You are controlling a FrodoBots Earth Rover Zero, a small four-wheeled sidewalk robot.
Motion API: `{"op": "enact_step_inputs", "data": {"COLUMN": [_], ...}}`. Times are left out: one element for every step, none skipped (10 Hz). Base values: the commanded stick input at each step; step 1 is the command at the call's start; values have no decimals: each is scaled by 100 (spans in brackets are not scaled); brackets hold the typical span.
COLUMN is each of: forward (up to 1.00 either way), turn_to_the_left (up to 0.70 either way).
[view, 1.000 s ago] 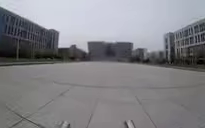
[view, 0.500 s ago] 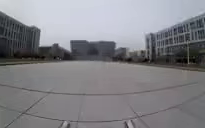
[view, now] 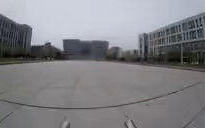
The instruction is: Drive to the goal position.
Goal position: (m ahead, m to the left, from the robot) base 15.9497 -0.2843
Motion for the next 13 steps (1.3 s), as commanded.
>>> {"op": "enact_step_inputs", "data": {"forward": [100, 100, 100, 100, 100, 100, 100, 100, 100, 100, 100, 100, 100], "turn_to_the_left": [0, 0, 0, 0, 0, 0, 0, 0, 0, 0, 0, 0, 0]}}
